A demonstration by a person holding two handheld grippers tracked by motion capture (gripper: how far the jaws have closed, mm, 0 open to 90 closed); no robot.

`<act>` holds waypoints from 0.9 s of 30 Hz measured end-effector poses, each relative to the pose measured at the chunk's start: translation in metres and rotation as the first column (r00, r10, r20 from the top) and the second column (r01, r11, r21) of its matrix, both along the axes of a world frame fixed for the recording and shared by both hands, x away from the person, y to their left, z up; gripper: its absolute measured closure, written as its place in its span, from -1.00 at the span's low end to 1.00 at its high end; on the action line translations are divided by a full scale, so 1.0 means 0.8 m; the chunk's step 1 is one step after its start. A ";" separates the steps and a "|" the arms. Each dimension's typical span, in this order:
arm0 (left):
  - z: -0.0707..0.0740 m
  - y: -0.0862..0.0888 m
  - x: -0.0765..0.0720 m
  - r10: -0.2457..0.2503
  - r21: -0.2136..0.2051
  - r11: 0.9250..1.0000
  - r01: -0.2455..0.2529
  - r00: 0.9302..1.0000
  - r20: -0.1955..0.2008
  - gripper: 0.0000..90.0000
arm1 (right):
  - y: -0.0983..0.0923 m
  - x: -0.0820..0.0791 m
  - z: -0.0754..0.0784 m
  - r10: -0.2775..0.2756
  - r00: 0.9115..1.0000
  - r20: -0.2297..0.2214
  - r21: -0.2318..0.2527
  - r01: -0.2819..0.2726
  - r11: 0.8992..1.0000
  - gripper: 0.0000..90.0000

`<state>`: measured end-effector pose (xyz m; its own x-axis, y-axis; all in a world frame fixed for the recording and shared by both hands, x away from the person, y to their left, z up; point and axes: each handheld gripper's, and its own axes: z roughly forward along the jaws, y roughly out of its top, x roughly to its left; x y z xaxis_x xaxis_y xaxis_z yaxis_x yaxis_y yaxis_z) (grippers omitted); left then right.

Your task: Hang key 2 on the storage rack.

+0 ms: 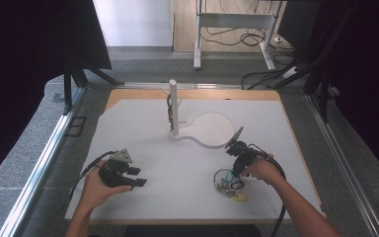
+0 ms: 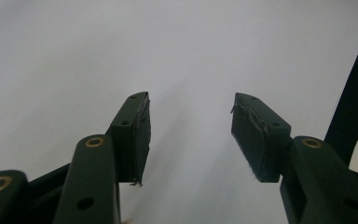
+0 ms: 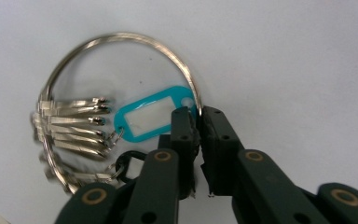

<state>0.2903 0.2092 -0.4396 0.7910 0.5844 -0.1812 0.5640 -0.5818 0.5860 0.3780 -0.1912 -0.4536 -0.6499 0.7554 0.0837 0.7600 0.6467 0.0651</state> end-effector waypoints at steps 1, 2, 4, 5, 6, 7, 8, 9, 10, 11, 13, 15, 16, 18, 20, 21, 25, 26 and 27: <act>0.000 0.000 0.000 0.000 0.001 1.000 0.000 1.000 0.000 0.06 | 0.000 0.000 0.000 -0.001 1.000 -0.001 0.003 0.001 1.000 0.89; 0.000 0.000 0.000 -0.001 0.003 1.000 0.001 1.000 0.001 0.06 | 0.000 0.001 0.001 0.003 1.000 -0.003 0.006 -0.003 1.000 0.90; 0.000 0.000 0.000 -0.001 0.003 1.000 0.001 1.000 0.000 0.06 | -0.001 0.001 0.003 0.013 1.000 -0.009 0.012 -0.013 1.000 0.91; -0.001 -0.001 0.000 0.005 -0.002 1.000 -0.005 1.000 -0.002 0.06 | -0.001 0.000 0.005 0.020 1.000 -0.008 0.015 -0.020 1.000 0.91; -0.001 -0.001 0.000 0.009 -0.005 1.000 -0.009 1.000 -0.004 0.06 | -0.001 0.000 0.008 0.021 1.000 -0.011 0.017 -0.021 1.000 0.91; -0.001 -0.001 0.000 0.011 -0.006 1.000 -0.011 1.000 -0.005 0.06 | -0.001 0.000 0.011 0.023 1.000 -0.012 0.018 -0.023 1.000 0.91; -0.001 -0.001 -0.001 0.011 -0.005 1.000 -0.011 1.000 -0.005 0.06 | -0.001 0.000 0.014 0.032 0.999 -0.013 0.013 -0.032 0.999 0.91; 0.000 0.000 0.000 0.004 0.001 1.000 -0.004 1.000 -0.004 0.06 | -0.001 -0.001 0.016 0.028 1.000 -0.013 0.023 -0.028 0.999 0.91; 0.000 0.000 0.000 0.001 0.005 1.000 -0.001 1.000 -0.003 0.06 | -0.002 -0.001 0.020 0.040 0.999 -0.013 0.025 -0.040 0.999 0.91; 0.000 0.000 0.000 0.002 0.005 1.000 -0.002 1.000 -0.003 0.06 | -0.002 -0.001 0.024 0.046 0.999 -0.015 0.029 -0.046 0.999 0.91; 0.000 0.001 0.000 0.002 0.005 1.000 -0.002 1.000 -0.002 0.05 | -0.002 -0.002 0.031 0.053 0.998 -0.017 0.038 -0.053 0.998 0.91; 0.000 0.001 0.000 0.002 0.005 1.000 -0.002 1.000 -0.002 0.05 | -0.003 -0.002 0.037 0.065 0.998 -0.021 0.044 -0.064 0.997 0.91; 0.000 0.001 0.000 0.001 0.004 1.000 -0.001 1.000 -0.002 0.05 | -0.003 -0.003 0.039 0.071 0.997 -0.024 0.048 -0.070 0.996 0.91; 0.000 0.001 0.000 0.001 0.005 1.000 -0.001 1.000 -0.002 0.05 | -0.003 -0.004 0.043 0.078 0.997 -0.027 0.054 -0.077 0.996 0.91; 0.000 0.001 0.000 0.001 0.006 1.000 -0.001 1.000 -0.002 0.05 | -0.003 -0.004 0.046 0.093 0.995 -0.033 0.057 -0.091 0.994 0.91; 0.000 0.001 0.000 0.001 0.006 1.000 -0.001 1.000 -0.003 0.05 | -0.003 -0.005 0.047 0.094 0.995 -0.034 0.062 -0.092 0.994 0.91; -0.001 0.000 0.000 0.005 0.003 1.000 -0.005 1.000 -0.005 0.05 | -0.002 -0.007 0.051 0.104 0.994 -0.038 0.064 -0.102 0.993 0.91; -0.001 0.000 0.000 0.005 0.003 1.000 -0.005 1.000 -0.005 0.05 | -0.003 -0.007 0.052 0.108 0.993 -0.037 0.066 -0.106 0.992 0.91; -0.001 0.000 0.000 0.003 0.005 1.000 -0.003 1.000 -0.005 0.05 | -0.003 -0.007 0.052 0.108 0.993 -0.036 0.071 -0.106 0.992 0.91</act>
<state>0.2907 0.2092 -0.4405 0.7886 0.5873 -0.1824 0.5685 -0.5830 0.5805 0.3720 -0.1934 -0.4122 -0.7220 0.6732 0.1599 0.6894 0.7195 0.0836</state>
